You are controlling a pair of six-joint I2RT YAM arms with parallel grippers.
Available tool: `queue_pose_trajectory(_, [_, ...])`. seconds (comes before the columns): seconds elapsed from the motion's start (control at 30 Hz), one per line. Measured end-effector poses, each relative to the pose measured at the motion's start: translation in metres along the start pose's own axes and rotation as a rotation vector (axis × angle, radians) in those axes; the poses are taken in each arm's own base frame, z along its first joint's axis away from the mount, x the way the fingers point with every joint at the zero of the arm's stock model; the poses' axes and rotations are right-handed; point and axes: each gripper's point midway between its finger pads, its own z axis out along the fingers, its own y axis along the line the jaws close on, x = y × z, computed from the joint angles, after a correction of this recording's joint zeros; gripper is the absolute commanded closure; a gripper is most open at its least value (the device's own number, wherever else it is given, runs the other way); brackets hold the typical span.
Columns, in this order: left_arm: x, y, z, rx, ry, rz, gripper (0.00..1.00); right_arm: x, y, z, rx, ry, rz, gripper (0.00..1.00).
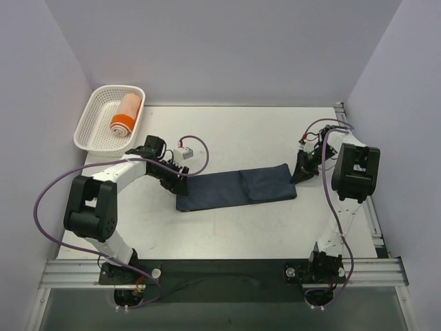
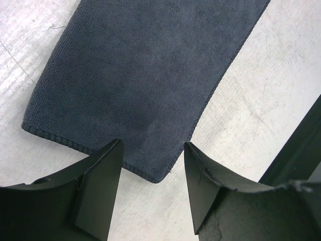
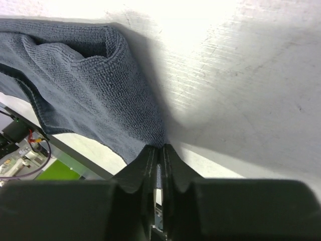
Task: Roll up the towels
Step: Fold the towel
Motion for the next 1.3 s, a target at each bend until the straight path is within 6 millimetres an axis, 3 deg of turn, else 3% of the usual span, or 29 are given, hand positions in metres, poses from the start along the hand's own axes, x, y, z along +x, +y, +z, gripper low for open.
queue_pose_trajectory(0.27, [-0.002, 0.001, 0.0, -0.002, -0.007, 0.005, 0.39, 0.0, 0.016, -0.008, -0.014, -0.018, -0.04, 1.0])
queue_pose_trajectory(0.37, [-0.002, 0.001, 0.0, -0.003, -0.008, 0.006, 0.4, 0.002, 0.035, -0.016, -0.015, -0.036, -0.084, 1.0])
queue_pose_trajectory(0.5, [-0.001, 0.002, 0.003, -0.001, -0.001, -0.001, 0.41, 0.005, 0.077, -0.018, -0.026, -0.044, -0.178, 1.0])
queue_pose_trajectory(0.7, [0.003, 0.005, 0.007, -0.003, 0.013, -0.022, 0.41, 0.018, 0.131, 0.007, -0.053, 0.029, -0.284, 1.0])
queue_pose_trajectory(0.8, [0.003, 0.005, 0.007, -0.005, 0.014, -0.026, 0.41, 0.019, 0.146, 0.022, -0.064, 0.066, -0.303, 1.0])
queue_pose_trajectory(0.97, [0.004, 0.006, 0.008, -0.004, 0.018, -0.033, 0.42, 0.022, 0.154, 0.049, -0.056, 0.132, -0.299, 1.0])
queue_pose_trajectory(1.17, [0.007, 0.009, 0.013, -0.005, 0.034, -0.048, 0.42, 0.026, 0.15, 0.08, -0.044, 0.204, -0.268, 1.0])
queue_pose_trajectory(1.3, [0.005, 0.01, 0.013, -0.007, 0.032, -0.046, 0.42, 0.031, 0.152, 0.09, -0.047, 0.232, -0.253, 1.0])
